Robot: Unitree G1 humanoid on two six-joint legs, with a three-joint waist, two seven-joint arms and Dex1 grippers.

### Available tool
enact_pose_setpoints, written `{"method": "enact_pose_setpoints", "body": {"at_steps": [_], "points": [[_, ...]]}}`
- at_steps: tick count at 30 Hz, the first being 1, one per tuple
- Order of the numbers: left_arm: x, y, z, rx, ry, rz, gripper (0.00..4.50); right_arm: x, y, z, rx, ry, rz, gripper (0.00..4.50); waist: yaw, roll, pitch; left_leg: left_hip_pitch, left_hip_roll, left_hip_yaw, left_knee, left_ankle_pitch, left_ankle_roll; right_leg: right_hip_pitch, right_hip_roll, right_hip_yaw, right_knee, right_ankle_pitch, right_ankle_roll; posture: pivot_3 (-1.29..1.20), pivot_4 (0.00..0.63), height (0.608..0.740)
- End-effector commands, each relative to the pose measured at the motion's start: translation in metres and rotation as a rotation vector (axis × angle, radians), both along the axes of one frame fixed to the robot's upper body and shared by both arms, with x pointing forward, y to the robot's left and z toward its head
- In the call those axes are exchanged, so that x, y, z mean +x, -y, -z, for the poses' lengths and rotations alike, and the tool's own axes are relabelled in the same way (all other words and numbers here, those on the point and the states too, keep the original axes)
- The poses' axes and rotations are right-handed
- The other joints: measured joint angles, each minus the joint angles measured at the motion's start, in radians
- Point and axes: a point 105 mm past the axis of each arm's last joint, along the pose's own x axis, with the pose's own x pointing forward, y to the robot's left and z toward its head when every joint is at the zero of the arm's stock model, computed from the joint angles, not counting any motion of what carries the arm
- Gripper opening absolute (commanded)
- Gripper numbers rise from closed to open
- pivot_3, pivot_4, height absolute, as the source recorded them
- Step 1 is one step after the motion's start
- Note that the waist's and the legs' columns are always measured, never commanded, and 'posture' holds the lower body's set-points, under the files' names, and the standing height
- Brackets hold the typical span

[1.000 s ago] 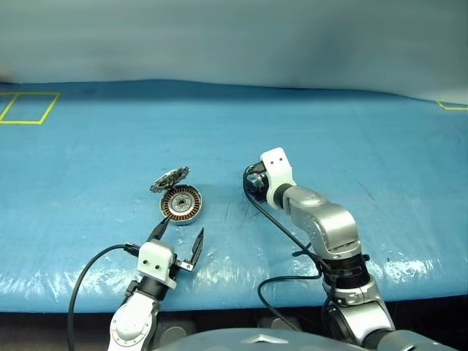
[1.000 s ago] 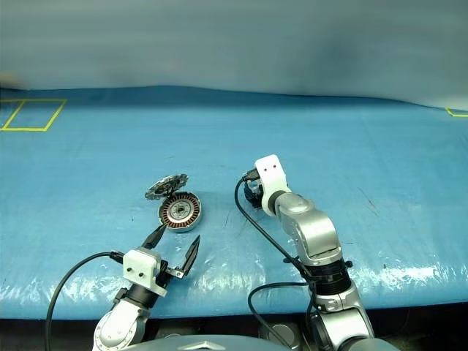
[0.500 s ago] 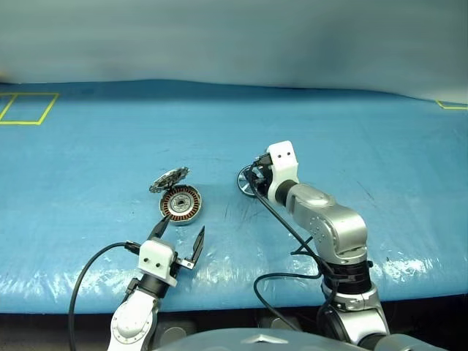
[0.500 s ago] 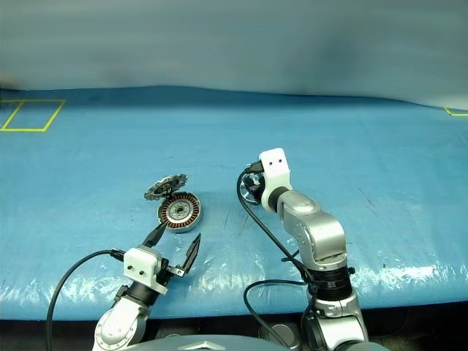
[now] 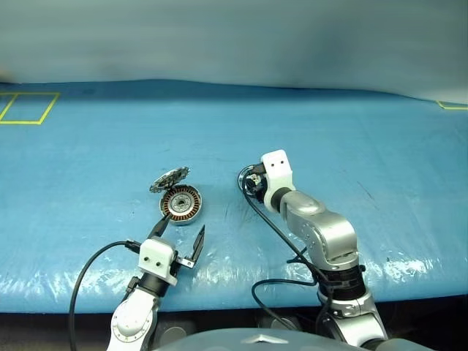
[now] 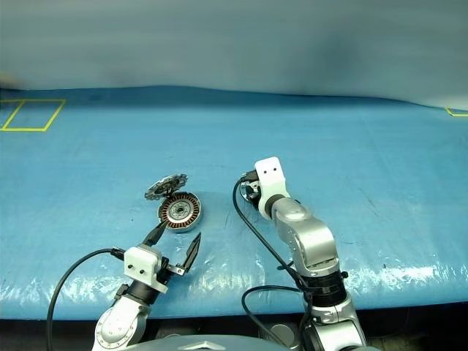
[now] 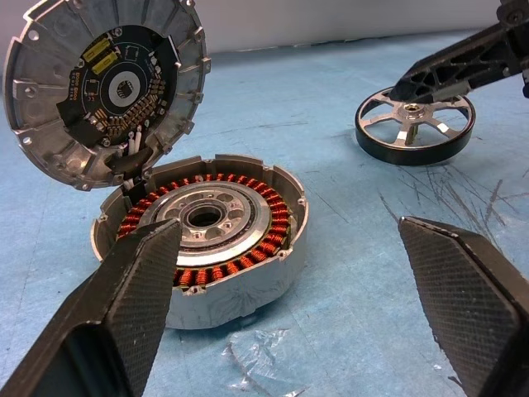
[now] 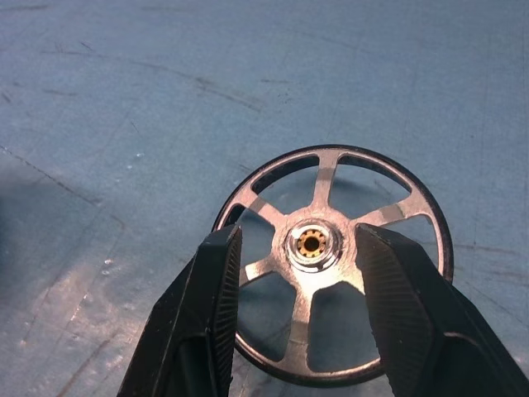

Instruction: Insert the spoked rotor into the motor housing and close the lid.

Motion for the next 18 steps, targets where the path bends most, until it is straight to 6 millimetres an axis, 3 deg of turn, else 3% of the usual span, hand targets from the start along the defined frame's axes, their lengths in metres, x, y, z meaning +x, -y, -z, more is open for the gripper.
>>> {"method": "enact_pose_setpoints", "body": {"at_steps": [1, 8, 18], "points": [[0.0, -0.001, -0.008, -0.004, 0.031, -0.003, 4.5, -0.002, -0.001, 0.005, -0.017, -0.021, 0.008, 2.26, 0.0, 0.0, 0.0, 0.0, 0.0, 0.0, 0.0, 0.0, 0.0, 0.0, 0.0, 0.0, 0.0, 0.0, 0.0, 0.0, 0.15, 0.74], [-0.001, -0.001, -0.008, -0.005, 0.031, -0.003, 4.5, 0.002, 0.0, 0.015, 0.013, -0.087, 0.048, 2.26, -0.002, -0.001, -0.001, 0.003, 0.0, 0.0, 0.0, 0.0, 0.0, 0.003, 0.0, 0.0, 0.0, 0.0, 0.0, 0.0, 0.15, 0.74], [-0.002, 0.001, -0.006, -0.012, 0.026, -0.012, 4.5, 0.005, 0.017, 0.03, -0.017, -0.202, 0.115, 2.26, -0.004, -0.002, -0.002, 0.012, 0.0, 0.0, 0.0, 0.0, 0.0, 0.007, 0.0, 0.0, -0.001, -0.001, -0.001, 0.0, 0.15, 0.74]]}}
